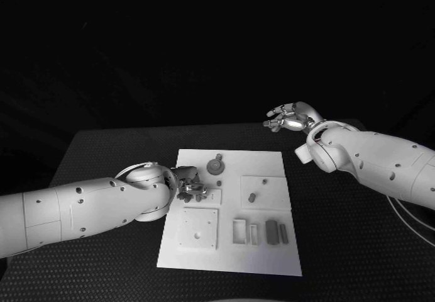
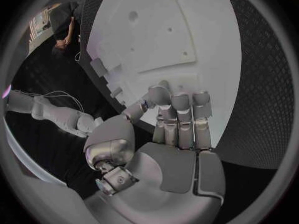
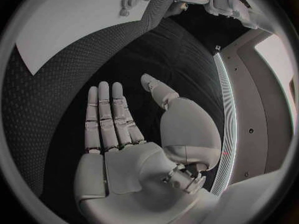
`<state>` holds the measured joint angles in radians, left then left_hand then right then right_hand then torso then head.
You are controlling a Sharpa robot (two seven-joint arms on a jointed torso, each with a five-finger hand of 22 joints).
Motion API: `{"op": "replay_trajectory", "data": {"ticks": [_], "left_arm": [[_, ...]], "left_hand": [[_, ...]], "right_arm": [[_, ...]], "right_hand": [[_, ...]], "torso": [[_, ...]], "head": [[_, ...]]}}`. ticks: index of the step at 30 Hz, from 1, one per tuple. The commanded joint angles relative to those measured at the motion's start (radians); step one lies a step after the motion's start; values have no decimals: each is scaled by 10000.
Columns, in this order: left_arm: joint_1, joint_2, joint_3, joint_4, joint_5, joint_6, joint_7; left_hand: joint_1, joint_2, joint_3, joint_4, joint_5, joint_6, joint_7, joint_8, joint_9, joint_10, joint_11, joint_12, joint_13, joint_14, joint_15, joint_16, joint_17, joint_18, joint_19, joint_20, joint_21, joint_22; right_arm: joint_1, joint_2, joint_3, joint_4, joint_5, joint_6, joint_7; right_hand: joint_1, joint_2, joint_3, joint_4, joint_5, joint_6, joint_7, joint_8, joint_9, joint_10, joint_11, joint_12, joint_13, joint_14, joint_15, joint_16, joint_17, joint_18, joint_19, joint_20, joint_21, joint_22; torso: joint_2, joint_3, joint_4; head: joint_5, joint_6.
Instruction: Assemble the parts on the task board
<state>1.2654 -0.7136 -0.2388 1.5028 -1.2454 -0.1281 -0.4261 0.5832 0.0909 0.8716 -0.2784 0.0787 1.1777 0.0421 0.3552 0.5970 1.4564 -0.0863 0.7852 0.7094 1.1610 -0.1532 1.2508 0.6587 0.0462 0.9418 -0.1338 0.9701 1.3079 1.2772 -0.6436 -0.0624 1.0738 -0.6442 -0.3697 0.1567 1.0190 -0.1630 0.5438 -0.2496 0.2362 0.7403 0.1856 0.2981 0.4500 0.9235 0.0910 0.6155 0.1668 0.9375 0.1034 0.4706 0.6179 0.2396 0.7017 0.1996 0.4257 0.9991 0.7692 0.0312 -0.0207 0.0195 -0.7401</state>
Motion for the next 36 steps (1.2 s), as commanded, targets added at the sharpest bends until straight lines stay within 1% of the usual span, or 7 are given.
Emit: {"op": "replay_trajectory", "data": {"ticks": [1, 6, 14, 16, 20, 31, 36], "left_arm": [[-26, 2, -19, -2, -78, 12, -135], [-27, -24, -18, 0, -82, -42, -195], [-27, -34, -18, 20, -83, 22, -217], [-27, -30, -18, 23, -83, 46, -210], [-27, -13, -18, 35, -125, 136, -198], [-30, 35, -18, 62, -94, 282, -183], [-38, 51, -19, 66, -133, 340, -213]], "left_hand": [[173, 311, 48, -42, 121, 422, -331, -37, 11, -238, -139, 43, -19, 47, 28, 66, -17, -80, -1, -1072, 48, 196], [133, 365, 69, -50, 187, 435, -338, -37, 15, -240, -149, 68, -23, 58, 30, 90, -30, -78, 7, -1072, 66, 198], [101, 398, 79, -58, 204, 446, -345, -36, 20, -242, -157, 87, -25, 67, 30, 108, -39, -76, 14, -1072, 82, 200], [94, 404, 84, -63, 210, 451, -349, -34, 22, -241, -161, 95, -25, 72, 29, 115, -41, -74, 18, -1073, 89, 201], [84, 404, 85, -67, 212, 454, -351, -33, 23, -241, -163, 102, -25, 76, 28, 120, -45, -73, 22, -1074, 95, 202], [38, 379, 79, -79, 142, 473, -358, -27, 33, -237, -168, 142, -24, 94, 20, 142, -66, -64, 46, -1080, 128, 204], [19, 376, 78, -80, 77, 485, -361, -23, 41, -232, -170, 171, -24, 106, 11, 158, -80, -56, 59, -1086, 147, 203]], "right_arm": [[2, 4, 4, 22, -53, 134, 57], [2, -3, 4, 23, -51, 140, 54], [2, -8, 4, 16, -50, 144, 51], [2, -7, 4, 18, -49, 154, 51], [2, 4, 4, 14, -46, 153, 53], [2, 7, 4, 11, -40, 157, 58], [2, 4, 4, 16, -36, 155, 60]], "right_hand": [[-50, 31, -34, 3, 67, 137, 187, 37, -14, -1159, 774, 31, -18, -20, 46, -43, 13, -107, -46, 26, -44, 12], [-56, 30, -40, 8, 74, 138, 189, 39, -17, -1160, 774, 35, -27, -20, 47, -47, 17, -107, -44, 26, -51, 18], [-66, 26, -48, 17, 86, 140, 191, 42, -22, -1160, 772, 39, -40, -21, 48, -54, 22, -108, -44, 26, -61, 26], [-67, 25, -50, 18, 88, 140, 191, 42, -23, -1161, 772, 40, -43, -22, 48, -55, 23, -108, -44, 26, -63, 27], [-70, 24, -53, 21, 92, 139, 191, 43, -26, -1162, 772, 42, -49, -23, 48, -59, 26, -108, -43, 26, -67, 31], [-88, 21, -65, 37, 109, 138, 192, 45, -34, -1164, 773, 48, -69, -24, 50, -68, 34, -110, -42, 27, -82, 42], [-95, 19, -70, 43, 117, 137, 192, 46, -37, -1165, 773, 50, -76, -25, 50, -72, 37, -110, -42, 26, -88, 46]], "torso": [[0, 3, -1], [1, 1, 2], [4, -1, 0], [6, -6, -2], [6, -1, 2], [6, 0, -3], [2, 7, 1]], "head": [[-2, -11], [-2, -12], [-11, -19], [-12, -16], [-19, -18], [-13, -16], [-15, -29]]}}
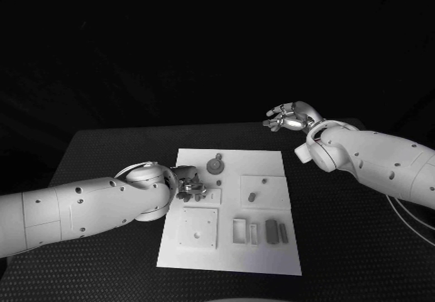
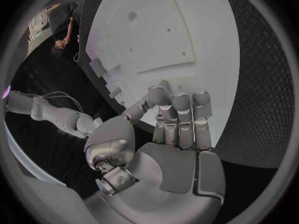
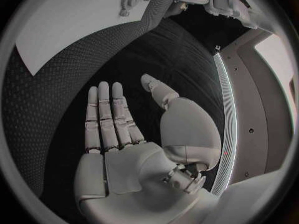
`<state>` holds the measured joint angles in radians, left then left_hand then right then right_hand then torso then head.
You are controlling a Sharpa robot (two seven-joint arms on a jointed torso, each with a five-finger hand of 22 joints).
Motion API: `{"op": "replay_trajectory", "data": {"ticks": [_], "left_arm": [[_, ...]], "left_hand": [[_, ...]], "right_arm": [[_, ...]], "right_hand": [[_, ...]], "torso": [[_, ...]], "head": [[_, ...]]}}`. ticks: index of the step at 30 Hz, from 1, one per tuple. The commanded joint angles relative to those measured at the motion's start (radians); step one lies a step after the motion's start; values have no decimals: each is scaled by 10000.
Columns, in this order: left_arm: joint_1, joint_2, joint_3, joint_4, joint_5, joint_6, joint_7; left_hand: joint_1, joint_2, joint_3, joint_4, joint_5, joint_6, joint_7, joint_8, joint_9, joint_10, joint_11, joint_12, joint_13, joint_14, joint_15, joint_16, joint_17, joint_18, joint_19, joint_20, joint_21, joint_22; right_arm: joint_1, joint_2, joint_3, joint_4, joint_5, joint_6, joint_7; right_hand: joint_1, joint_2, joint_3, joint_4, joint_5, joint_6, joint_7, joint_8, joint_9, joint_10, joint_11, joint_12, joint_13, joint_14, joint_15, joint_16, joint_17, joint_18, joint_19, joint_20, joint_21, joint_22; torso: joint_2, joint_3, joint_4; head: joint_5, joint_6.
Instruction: Assemble the parts on the task board
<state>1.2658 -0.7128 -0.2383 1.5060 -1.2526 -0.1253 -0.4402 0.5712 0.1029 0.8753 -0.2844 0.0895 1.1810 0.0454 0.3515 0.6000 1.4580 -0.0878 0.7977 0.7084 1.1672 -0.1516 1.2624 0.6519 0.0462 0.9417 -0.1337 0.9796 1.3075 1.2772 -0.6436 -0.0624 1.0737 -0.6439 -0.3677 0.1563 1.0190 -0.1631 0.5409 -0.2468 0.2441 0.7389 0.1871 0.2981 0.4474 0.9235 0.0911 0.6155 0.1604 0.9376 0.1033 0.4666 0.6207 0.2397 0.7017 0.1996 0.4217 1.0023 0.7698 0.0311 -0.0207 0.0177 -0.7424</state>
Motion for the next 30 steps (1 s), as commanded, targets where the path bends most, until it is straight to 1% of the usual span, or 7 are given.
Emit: {"op": "replay_trajectory", "data": {"ticks": [1, 8, 13, 19, 26, 30], "left_arm": [[-50, 43, -25, 33, -69, 327, -87], [-94, 68, -24, 11, -199, 363, -85], [-101, 46, -24, 22, -271, 48, -57], [-103, 7, -22, 83, -277, -223, 28], [-106, -92, -21, 190, -277, -852, 246], [-106, -126, -20, 248, -277, -1080, 325]], "left_hand": [[134, 258, 40, -21, -37, 455, -395, 16, 13, -245, -156, 53, -13, 48, -6, 46, -14, -56, 62, -1087, 56, 207], [72, 305, 31, -26, -28, 485, -414, 32, 31, -232, -177, 128, -5, 92, -38, 106, -30, -40, 110, -1103, 115, 211], [69, 303, 43, -30, -36, 491, -422, 36, 37, -232, -186, 149, -5, 102, -49, 125, -36, -32, 121, -1111, 132, 212], [133, 216, 107, -7, -77, 474, -424, 25, 42, -260, -189, 175, -22, 92, -75, 137, -67, -13, 136, -1129, 159, 205], [195, 182, 154, 9, -73, 467, -422, 19, 46, -276, -188, 184, -40, 83, -82, 143, -90, -8, 132, -1135, 165, 199], [213, 187, 169, 26, -33, 471, -423, 20, 49, -278, -188, 191, -48, 85, -84, 149, -100, -8, 133, -1135, 168, 196]], "right_arm": [[1, 9, 5, 13, -36, 138, 66], [1, 9, 5, 12, -23, 142, 70], [1, 3, 5, 6, -18, 139, 74], [1, 2, 5, 7, -10, 142, 83], [1, -12, 5, 4, -3, 131, 89], [1, -15, 5, 3, 1, 130, 95]], "right_hand": [[-96, 19, -43, 16, 48, 152, 178, 46, -13, -1165, 772, 52, -16, -26, 52, -34, 11, -110, -42, 26, -51, 17], [-108, 18, -53, 33, 120, 150, 181, 51, -26, -1167, 772, 63, -47, -28, 54, -49, 24, -110, -41, 25, -76, 36], [-124, 14, -66, 47, 173, 150, 183, 54, -35, -1167, 773, 73, -69, -28, 54, -59, 35, -111, -38, 25, -92, 51], [-143, 16, -80, 63, 215, 149, 185, 57, -43, -1168, 774, 80, -87, -27, 55, -67, 44, -112, -35, 25, -105, 64], [-163, 14, -98, 77, 268, 150, 185, 62, -52, -1169, 773, 90, -111, -26, 55, -77, 55, -112, -31, 24, -123, 81], [-171, 14, -107, 82, 296, 148, 187, 63, -57, -1170, 773, 94, -122, -26, 55, -82, 61, -112, -29, 24, -131, 89]], "torso": [[-4, 5, 1], [-2, 5, -7], [-1, -1, 1], [-8, -3, 2], [-5, -2, 2], [-3, -3, 0]], "head": [[0, -5], [1, -3], [-12, 3], [-7, 22], [-13, 31], [-17, 24]]}}
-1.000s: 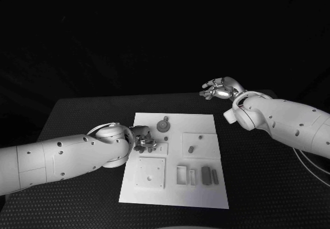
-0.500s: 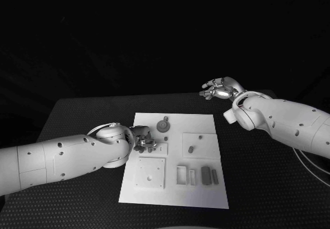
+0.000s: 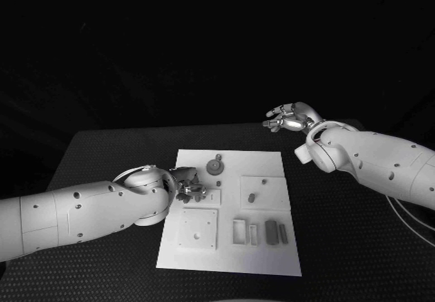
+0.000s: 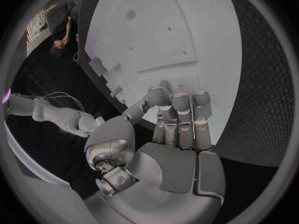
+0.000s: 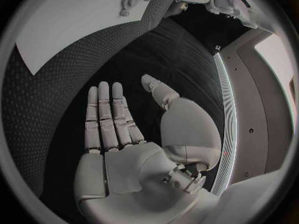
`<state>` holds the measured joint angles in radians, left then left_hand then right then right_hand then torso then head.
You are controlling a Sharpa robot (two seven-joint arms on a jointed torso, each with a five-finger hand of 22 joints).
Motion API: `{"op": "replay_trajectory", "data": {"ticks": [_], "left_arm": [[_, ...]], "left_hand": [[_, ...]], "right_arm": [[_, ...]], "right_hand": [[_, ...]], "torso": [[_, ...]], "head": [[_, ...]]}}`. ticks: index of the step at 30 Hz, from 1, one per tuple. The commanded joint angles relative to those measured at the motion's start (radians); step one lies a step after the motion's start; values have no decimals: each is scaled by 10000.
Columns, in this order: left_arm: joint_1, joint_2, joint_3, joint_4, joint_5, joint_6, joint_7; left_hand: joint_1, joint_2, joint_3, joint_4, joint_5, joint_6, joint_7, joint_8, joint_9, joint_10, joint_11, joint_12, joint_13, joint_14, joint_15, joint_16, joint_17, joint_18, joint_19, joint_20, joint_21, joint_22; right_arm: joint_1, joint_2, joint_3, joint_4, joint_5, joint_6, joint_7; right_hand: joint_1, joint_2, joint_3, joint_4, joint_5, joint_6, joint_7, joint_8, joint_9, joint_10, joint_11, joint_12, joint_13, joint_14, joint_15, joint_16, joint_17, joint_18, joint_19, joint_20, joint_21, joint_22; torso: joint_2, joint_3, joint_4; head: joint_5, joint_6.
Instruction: Assemble the parts on the task board
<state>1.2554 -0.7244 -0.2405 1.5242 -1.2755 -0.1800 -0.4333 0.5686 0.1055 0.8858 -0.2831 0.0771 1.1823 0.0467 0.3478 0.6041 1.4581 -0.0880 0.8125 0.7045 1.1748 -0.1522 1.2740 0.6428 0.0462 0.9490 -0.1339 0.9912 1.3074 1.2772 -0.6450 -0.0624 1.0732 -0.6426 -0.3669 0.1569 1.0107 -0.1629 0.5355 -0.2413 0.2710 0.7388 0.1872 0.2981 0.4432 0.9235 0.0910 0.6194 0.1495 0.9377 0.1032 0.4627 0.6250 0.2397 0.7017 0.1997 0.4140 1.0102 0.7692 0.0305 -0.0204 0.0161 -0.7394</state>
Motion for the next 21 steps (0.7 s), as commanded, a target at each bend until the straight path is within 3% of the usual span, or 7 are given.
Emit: {"op": "replay_trajectory", "data": {"ticks": [1, 21], "left_arm": [[-2, -23, 3, 82, -48, -546, 260], [-53, -88, 2, 101, -43, -457, 187]], "left_hand": [[240, 161, 66, 15, 95, 459, -436, 56, 9, -280, -187, 44, -11, 9, -77, 34, -11, -9, 61, -1133, 52, 197], [254, 168, 73, 50, 56, 457, -437, 52, 12, -291, -190, 54, -30, 10, -79, 43, -34, -11, 69, -1133, 60, 191]], "right_arm": [[1, -1, 5, 8, -9, 125, 90], [1, -27, 5, 19, 3, 131, 87]], "right_hand": [[-91, 16, -54, 30, 34, 150, 187, 64, -17, -1170, 773, 57, -16, -26, 55, -44, 19, -112, -28, 23, -56, 13], [-116, 20, -82, 45, 122, 153, 191, 73, -32, -1168, 771, 76, -53, -21, 54, -59, 38, -111, -19, 21, -83, 42]], "torso": [[3, 2, -3], [3, 14, 3]], "head": [[-3, -8], [-4, -56]]}}
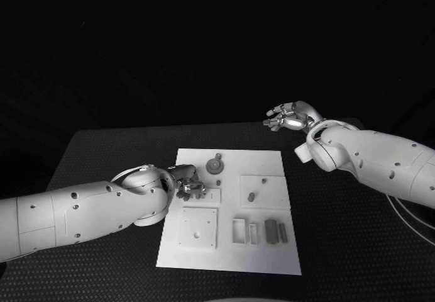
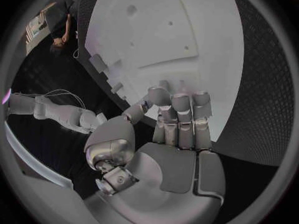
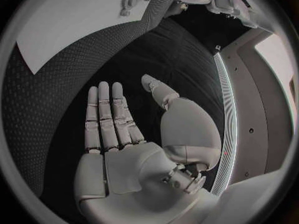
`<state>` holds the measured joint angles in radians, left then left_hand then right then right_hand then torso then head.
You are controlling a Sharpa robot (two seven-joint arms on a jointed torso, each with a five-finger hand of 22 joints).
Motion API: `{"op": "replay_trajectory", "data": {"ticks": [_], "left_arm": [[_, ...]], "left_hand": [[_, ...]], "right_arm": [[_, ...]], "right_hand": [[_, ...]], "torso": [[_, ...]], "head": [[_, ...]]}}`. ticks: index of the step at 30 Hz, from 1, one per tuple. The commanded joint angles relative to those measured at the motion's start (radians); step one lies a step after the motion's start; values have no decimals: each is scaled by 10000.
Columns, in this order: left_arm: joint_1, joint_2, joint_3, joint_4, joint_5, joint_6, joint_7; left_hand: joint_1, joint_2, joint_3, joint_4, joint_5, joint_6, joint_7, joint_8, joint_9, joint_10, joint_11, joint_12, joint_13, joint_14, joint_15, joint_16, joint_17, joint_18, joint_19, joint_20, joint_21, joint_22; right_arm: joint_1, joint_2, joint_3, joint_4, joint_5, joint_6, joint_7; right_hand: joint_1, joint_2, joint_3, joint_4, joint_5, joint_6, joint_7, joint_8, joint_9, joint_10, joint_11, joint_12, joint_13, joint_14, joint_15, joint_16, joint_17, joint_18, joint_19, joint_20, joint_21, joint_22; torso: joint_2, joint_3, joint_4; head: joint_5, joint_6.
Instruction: Assemble the parts on the task board
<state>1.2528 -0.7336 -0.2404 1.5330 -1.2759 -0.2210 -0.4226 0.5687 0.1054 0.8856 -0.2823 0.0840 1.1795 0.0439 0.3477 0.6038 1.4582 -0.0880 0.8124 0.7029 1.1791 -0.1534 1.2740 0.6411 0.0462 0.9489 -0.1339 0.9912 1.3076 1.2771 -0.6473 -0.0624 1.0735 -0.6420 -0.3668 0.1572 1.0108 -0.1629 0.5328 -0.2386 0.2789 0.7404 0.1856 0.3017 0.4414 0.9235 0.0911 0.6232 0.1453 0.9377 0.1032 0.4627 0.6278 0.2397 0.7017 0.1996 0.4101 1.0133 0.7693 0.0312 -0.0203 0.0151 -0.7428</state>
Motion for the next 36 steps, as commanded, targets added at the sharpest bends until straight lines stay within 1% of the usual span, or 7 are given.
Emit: {"op": "replay_trajectory", "data": {"ticks": [1, 5, 15, 21, 24, 28, 36], "left_arm": [[-40, -3, 0, 16, -39, -69, 84], [-70, -21, -1, 48, -96, -281, 73], [-171, -44, -2, 70, -280, -463, 99], [-184, -54, -2, 104, -300, -305, 109], [-186, -62, -2, 123, -300, -271, 98], [-186, -75, -2, 118, -298, -277, 99], [-187, -74, -2, 126, -298, -38, 59]], "left_hand": [[253, 169, 73, 48, -41, 481, -408, 50, 15, -294, -189, 56, -19, -34, -67, 44, -24, -12, 70, -1132, 61, 188], [253, 162, 72, 62, -92, 472, -407, 42, 15, -302, -188, 58, -31, -38, -69, 43, -38, -13, 70, -1133, 62, 185], [279, 102, 82, 114, -168, 450, -405, 24, 17, -319, -188, 56, -60, -50, -81, 38, -72, -11, 71, -1138, 60, 177], [294, 85, 87, 136, -189, 449, -407, 21, 19, -320, -191, 58, -70, -46, -86, 43, -82, -9, 77, -1141, 61, 175], [300, 81, 89, 138, -191, 449, -407, 21, 20, -320, -192, 60, -72, -44, -87, 44, -85, -9, 78, -1142, 62, 175], [312, 71, 94, 139, -190, 450, -409, 21, 22, -318, -194, 63, -76, -41, -90, 47, -89, -7, 80, -1144, 63, 175], [386, 45, 127, 123, -125, 460, -416, 23, 32, -314, -201, 82, -92, -29, -102, 64, -110, -2, 89, -1152, 70, 175]], "right_arm": [[1, -6, 5, 17, -2, 132, 83], [1, -12, 5, 19, -2, 123, 82], [1, -18, 5, 22, -2, 128, 82], [1, -19, 5, 21, 0, 130, 84], [1, -13, 5, 16, 1, 133, 85], [1, -16, 5, 13, 2, 125, 85], [1, -11, 5, 12, 4, 134, 86]], "right_hand": [[-117, 20, -56, 18, 46, 137, 207, 38, -14, -1168, 771, 38, -13, -21, 54, -59, 11, -111, -19, 21, -45, 12], [-121, 20, -60, 20, 56, 137, 207, 39, -17, -1169, 771, 40, -18, -20, 53, -61, 14, -111, -18, 21, -49, 16], [-124, 18, -65, 22, 69, 137, 207, 40, -20, -1170, 771, 43, -26, -21, 53, -65, 18, -111, -16, 21, -56, 22], [-132, 23, -71, 29, 79, 138, 207, 42, -23, -1170, 771, 47, -35, -20, 53, -69, 22, -112, -14, 21, -63, 28], [-136, 25, -73, 32, 83, 138, 206, 43, -25, -1170, 771, 49, -38, -20, 53, -71, 23, -112, -13, 21, -65, 31], [-141, 26, -78, 36, 87, 138, 206, 44, -27, -1171, 771, 52, -44, -19, 53, -73, 26, -112, -12, 21, -70, 35], [-146, 25, -83, 39, 93, 137, 206, 46, -31, -1172, 771, 55, -52, -20, 53, -77, 30, -112, -11, 21, -77, 41]], "torso": [[1, 4, 3], [1, 2, 6], [2, 2, -2], [-2, 0, 1], [1, 0, -4], [-1, 0, -6], [0, -1, -1]], "head": [[9, -21], [17, -38], [14, -49], [10, -55], [20, -80], [18, -73], [18, -82]]}}
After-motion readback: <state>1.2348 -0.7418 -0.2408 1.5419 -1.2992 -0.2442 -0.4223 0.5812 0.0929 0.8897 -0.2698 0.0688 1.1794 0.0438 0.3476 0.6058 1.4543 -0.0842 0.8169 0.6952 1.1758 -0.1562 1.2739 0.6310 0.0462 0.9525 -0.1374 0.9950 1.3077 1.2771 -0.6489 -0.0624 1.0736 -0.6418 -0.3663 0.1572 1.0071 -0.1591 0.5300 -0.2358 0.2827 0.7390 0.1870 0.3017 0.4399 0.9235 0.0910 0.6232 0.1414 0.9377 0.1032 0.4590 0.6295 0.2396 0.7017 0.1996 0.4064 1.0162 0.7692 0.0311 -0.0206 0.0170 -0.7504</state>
